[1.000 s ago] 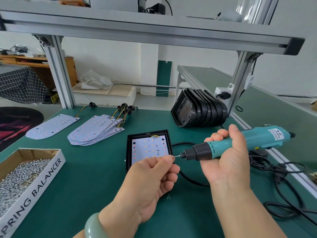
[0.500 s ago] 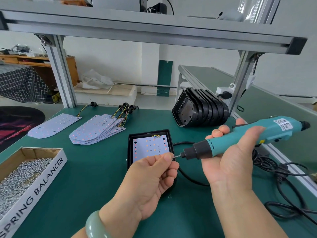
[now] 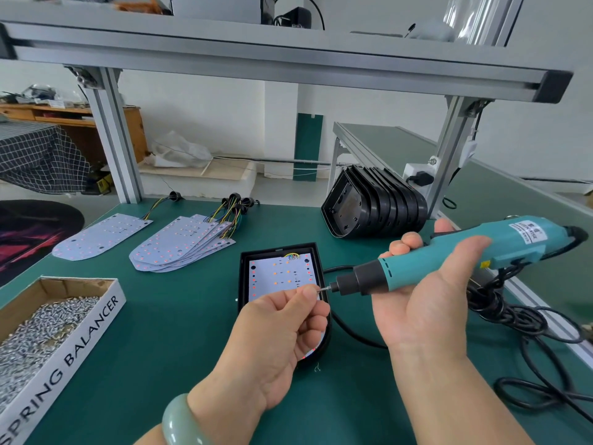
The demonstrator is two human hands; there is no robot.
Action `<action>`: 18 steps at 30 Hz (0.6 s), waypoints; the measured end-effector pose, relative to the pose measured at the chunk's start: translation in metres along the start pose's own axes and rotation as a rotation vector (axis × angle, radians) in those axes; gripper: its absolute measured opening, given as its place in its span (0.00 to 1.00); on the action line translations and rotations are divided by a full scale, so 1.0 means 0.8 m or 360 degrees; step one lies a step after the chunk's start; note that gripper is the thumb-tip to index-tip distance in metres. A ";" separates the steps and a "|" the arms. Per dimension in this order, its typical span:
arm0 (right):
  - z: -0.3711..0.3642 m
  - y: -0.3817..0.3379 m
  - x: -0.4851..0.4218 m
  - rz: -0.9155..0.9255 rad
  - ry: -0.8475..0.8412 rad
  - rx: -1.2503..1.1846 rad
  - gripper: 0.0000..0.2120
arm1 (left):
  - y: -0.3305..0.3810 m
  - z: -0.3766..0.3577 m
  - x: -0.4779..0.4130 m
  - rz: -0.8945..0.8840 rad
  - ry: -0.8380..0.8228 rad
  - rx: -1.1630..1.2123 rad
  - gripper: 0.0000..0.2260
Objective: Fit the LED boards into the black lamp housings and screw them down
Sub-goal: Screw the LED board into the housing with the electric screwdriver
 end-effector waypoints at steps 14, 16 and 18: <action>-0.022 -0.007 0.008 0.0023 -0.0385 -0.0093 0.02 | 0.034 -0.006 0.004 -0.0287 -0.0114 -0.0312 0.16; -0.021 -0.011 0.006 0.0051 -0.0373 -0.0078 0.02 | 0.040 -0.007 0.005 -0.0323 -0.0154 -0.0392 0.15; -0.020 -0.014 0.004 0.0063 -0.0367 -0.0070 0.02 | 0.043 -0.011 0.007 -0.0348 -0.0227 -0.0417 0.14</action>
Point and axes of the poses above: each hand's wrist, its own x-axis away from the middle knuckle, its own z-axis out of the back of the hand, y = z × x, the point moved 8 cm from there along -x, towards the middle knuckle, and after that the axes turned 10 degrees about x, right-handed, at the moved point
